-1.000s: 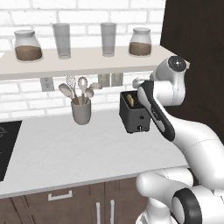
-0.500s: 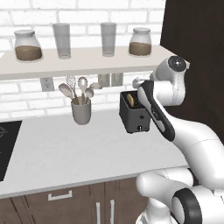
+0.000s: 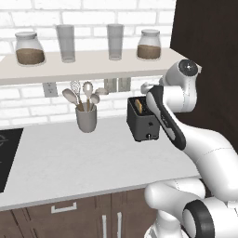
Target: Start the toaster. Once the lever pops up, take the bread to the plate on the dining counter.
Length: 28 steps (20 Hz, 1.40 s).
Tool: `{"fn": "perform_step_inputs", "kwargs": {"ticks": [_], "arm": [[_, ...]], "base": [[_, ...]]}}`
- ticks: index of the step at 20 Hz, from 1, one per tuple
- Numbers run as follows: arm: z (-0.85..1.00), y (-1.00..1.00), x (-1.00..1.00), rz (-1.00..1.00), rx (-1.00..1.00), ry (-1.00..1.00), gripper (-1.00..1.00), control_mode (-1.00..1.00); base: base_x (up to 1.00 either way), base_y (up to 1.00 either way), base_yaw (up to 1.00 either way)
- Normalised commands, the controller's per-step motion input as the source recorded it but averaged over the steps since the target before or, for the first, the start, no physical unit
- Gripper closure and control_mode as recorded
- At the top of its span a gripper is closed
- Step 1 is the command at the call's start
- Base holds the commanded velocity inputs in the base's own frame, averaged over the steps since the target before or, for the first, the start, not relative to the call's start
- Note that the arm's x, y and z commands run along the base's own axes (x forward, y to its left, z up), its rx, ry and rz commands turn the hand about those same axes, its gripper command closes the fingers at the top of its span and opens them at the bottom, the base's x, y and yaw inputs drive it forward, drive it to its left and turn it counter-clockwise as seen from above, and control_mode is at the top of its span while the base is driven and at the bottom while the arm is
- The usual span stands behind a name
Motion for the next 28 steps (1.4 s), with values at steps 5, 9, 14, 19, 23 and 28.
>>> {"fn": "perform_step_inputs", "kwargs": {"ticks": [5,9,14,19,23,28], "arm": [[0.0,0.0,0.0,0.0,0.0,0.0,-1.0,-1.0],[0.0,0.0,0.0,0.0,0.0,0.0,-1.0,-1.0],[0.0,0.0,0.0,0.0,0.0,0.0,-1.0,-1.0],[0.0,0.0,0.0,0.0,0.0,0.0,-1.0,-1.0],[0.0,0.0,0.0,0.0,0.0,0.0,-1.0,-1.0],[0.0,0.0,0.0,0.0,0.0,0.0,-1.0,-1.0]], "base": [[0.0,0.0,0.0],[0.0,0.0,0.0],[0.0,0.0,0.0],[0.0,0.0,0.0],[0.0,0.0,0.0],[0.0,0.0,0.0]]}}
